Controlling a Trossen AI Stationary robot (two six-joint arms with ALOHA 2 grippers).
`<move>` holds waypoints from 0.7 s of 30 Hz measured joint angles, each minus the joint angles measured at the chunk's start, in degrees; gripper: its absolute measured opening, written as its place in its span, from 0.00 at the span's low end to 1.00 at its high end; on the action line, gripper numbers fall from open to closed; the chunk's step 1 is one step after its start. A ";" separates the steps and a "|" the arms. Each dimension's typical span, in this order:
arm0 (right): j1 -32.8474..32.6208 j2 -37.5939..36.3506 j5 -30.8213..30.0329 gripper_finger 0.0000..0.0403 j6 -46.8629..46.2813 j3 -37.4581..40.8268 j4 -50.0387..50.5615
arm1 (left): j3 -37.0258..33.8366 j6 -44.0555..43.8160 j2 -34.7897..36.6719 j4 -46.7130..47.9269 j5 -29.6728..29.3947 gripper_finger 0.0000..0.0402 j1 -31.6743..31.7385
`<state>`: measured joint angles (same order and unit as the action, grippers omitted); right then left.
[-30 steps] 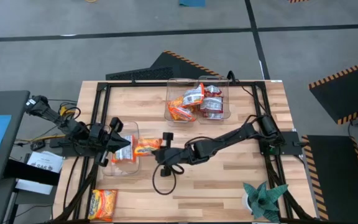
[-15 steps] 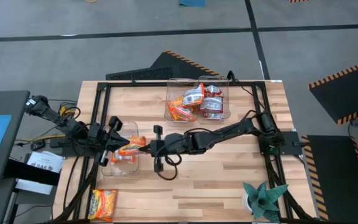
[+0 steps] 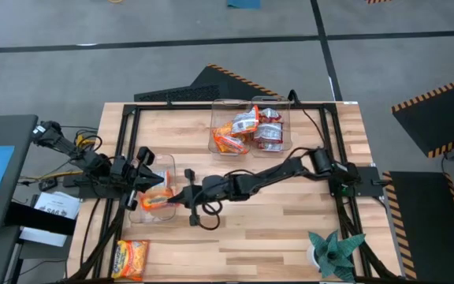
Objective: Sort Maruchan noodles
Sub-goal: Put the orange noodle pack into the bottom left transparent bin, then adjust the bottom transparent bin on the table
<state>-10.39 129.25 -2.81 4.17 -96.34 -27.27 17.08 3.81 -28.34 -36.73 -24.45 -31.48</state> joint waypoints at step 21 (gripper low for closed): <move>2.60 5.03 1.62 0.34 -8.55 -5.97 1.99 | 0.00 0.50 -0.04 0.22 -0.07 0.00 0.02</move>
<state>-7.79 134.28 -1.19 -4.38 -102.30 -25.28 17.08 4.32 -28.38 -36.51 -24.51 -31.46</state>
